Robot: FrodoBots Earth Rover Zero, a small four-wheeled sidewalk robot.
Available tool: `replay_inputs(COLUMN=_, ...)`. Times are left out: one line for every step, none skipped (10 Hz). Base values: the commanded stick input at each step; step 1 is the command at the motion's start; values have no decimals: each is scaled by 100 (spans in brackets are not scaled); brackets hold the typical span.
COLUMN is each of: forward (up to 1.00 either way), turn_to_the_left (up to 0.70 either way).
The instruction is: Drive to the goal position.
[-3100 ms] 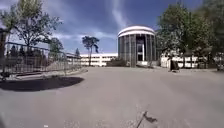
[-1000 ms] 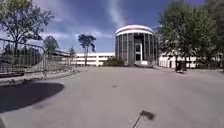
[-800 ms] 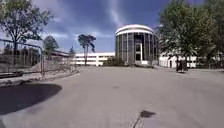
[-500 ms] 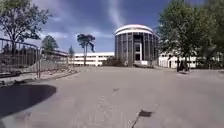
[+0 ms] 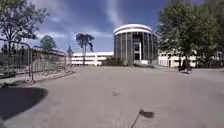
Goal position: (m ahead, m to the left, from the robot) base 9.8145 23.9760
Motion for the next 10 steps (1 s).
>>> replay_inputs(forward=70, turn_to_the_left=6)
replay_inputs(forward=70, turn_to_the_left=6)
replay_inputs(forward=70, turn_to_the_left=6)
replay_inputs(forward=70, turn_to_the_left=6)
replay_inputs(forward=70, turn_to_the_left=6)
replay_inputs(forward=70, turn_to_the_left=6)
replay_inputs(forward=70, turn_to_the_left=6)
replay_inputs(forward=70, turn_to_the_left=6)
replay_inputs(forward=70, turn_to_the_left=6)
replay_inputs(forward=70, turn_to_the_left=6)
